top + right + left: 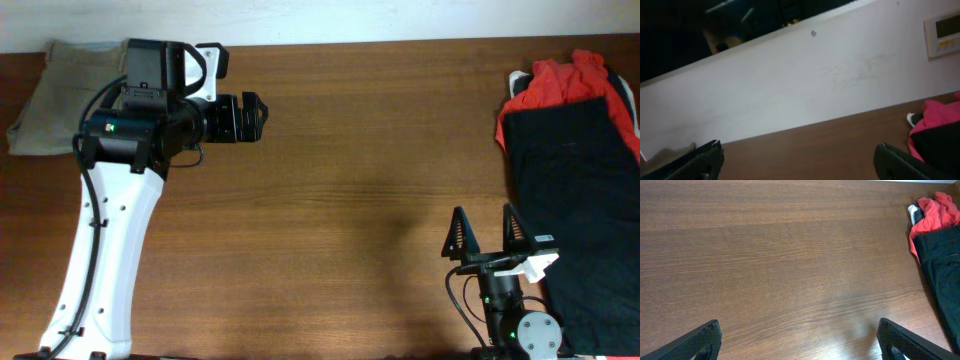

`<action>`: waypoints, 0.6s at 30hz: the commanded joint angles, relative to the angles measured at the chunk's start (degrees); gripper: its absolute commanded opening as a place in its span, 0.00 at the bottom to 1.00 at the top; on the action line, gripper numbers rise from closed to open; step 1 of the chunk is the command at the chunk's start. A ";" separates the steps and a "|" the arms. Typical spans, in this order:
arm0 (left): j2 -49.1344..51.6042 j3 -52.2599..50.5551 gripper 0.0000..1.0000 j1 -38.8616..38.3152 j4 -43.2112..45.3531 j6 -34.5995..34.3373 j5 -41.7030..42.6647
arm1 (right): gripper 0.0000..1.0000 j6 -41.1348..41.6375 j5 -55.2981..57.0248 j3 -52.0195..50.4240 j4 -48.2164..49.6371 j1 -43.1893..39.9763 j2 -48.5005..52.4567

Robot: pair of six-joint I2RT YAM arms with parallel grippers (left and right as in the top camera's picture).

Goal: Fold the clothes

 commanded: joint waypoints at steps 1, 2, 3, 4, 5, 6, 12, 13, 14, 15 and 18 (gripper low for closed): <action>-0.66 0.07 0.99 -0.22 0.09 0.94 0.00 | 0.99 -0.81 1.05 -0.28 -2.64 0.28 -0.61; -0.66 0.07 0.99 -0.22 0.09 0.94 0.00 | 0.99 -0.81 1.90 -0.28 -6.75 0.28 -0.61; -0.66 0.07 0.99 -0.22 0.09 0.94 0.00 | 0.99 -0.81 1.88 -0.28 -9.57 0.28 -0.61; -0.66 0.07 0.99 -0.22 0.09 0.94 0.00 | 0.99 -0.81 1.88 -0.28 -11.52 0.28 -0.61; -0.66 0.07 0.99 -0.22 0.09 0.94 0.00 | 0.99 -0.81 1.97 -0.28 -15.26 0.31 -0.61; -0.66 0.07 0.99 -0.22 0.09 0.94 0.00 | 0.99 -0.81 2.05 -0.28 -15.96 0.31 -0.61; -0.66 0.07 0.99 -0.22 0.09 0.94 0.00 | 0.99 -0.76 2.05 -0.28 -15.93 0.31 -0.61; -0.66 0.07 0.99 -0.22 0.09 0.94 0.00 | 0.99 -0.76 2.05 -0.28 -15.91 0.31 -0.61; -0.66 0.07 0.99 -0.22 0.09 0.94 0.00 | 0.99 -0.76 2.05 -0.28 -15.93 0.31 -0.61; -0.66 0.07 0.99 -0.22 0.09 0.94 0.00 | 0.99 -0.76 2.05 -0.28 -15.93 0.31 -0.61; -0.66 0.07 0.99 -0.22 0.09 0.94 0.00 | 0.99 -0.76 2.05 -0.28 -15.91 0.31 -0.61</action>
